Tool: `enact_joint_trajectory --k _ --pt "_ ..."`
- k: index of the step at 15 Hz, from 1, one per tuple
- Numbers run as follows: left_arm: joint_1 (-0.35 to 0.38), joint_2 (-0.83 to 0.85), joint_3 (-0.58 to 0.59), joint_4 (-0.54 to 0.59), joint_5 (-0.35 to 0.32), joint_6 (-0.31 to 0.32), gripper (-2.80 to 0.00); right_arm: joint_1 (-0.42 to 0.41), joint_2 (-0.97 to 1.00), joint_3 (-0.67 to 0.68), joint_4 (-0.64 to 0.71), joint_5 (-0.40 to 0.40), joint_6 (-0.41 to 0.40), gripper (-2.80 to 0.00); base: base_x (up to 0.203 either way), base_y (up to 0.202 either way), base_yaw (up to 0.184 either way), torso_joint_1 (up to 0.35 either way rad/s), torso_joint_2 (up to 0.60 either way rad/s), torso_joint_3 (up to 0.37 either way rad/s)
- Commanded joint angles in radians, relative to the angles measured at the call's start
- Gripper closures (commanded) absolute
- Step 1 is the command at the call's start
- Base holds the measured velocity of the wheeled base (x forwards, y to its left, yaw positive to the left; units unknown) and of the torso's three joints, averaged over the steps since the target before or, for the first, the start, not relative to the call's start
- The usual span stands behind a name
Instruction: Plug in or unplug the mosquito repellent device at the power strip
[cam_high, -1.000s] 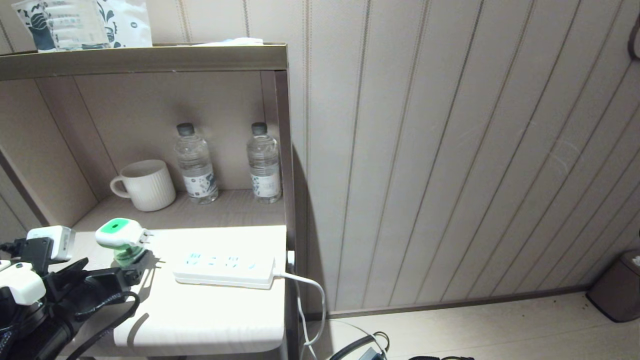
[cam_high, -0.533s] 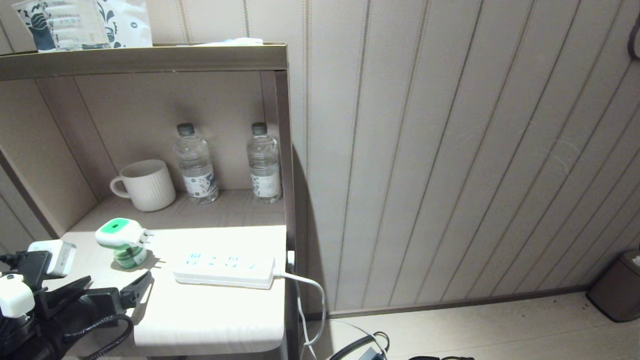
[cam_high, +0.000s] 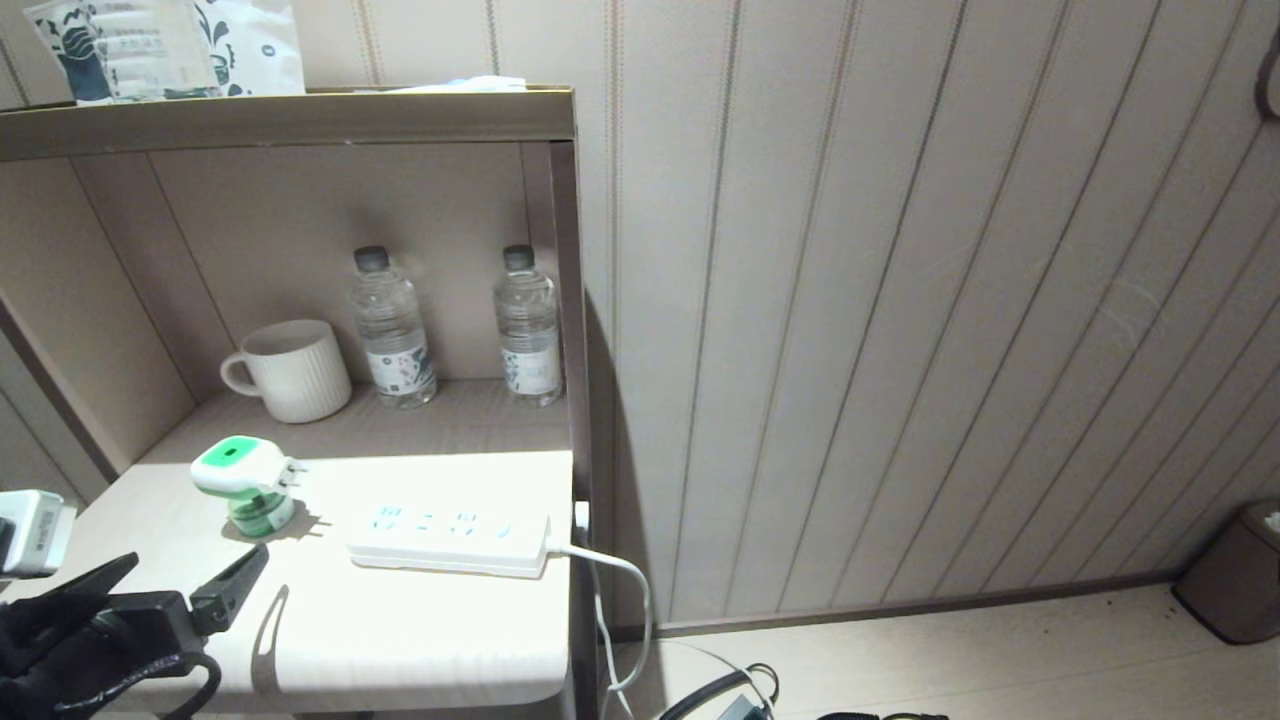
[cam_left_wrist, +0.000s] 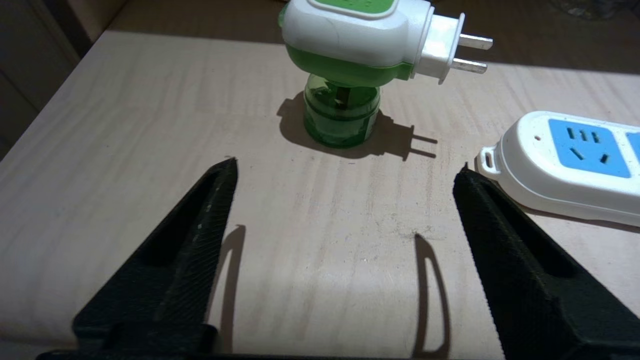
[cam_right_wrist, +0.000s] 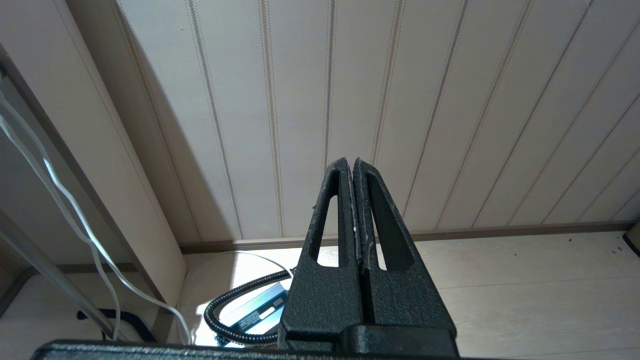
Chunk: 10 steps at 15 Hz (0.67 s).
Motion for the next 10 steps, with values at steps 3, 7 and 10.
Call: enact_joint_trajectory --k 3,7,10 --pt "0.005 -0.244 -0.027 0.187 0.012 0.0 0.0 0.0 0.0 0.0 0.0 0.0 0.0 0.0 0.0 0.0 0.0 0.0 0.0 0.0" --pt "0.021 -0.412 -0.122 0.465 0.031 0.003 0.0 0.0 0.0 0.0 0.0 0.0 0.0 0.0 0.0 0.0 0.0 0.0 0.0 0.0" --pt "0.022 -0.522 -0.301 0.79 0.001 0.002 0.0 0.0 0.0 0.0 0.0 0.0 0.0 0.0 0.0 0.0 0.0 0.0 0.0 0.0"
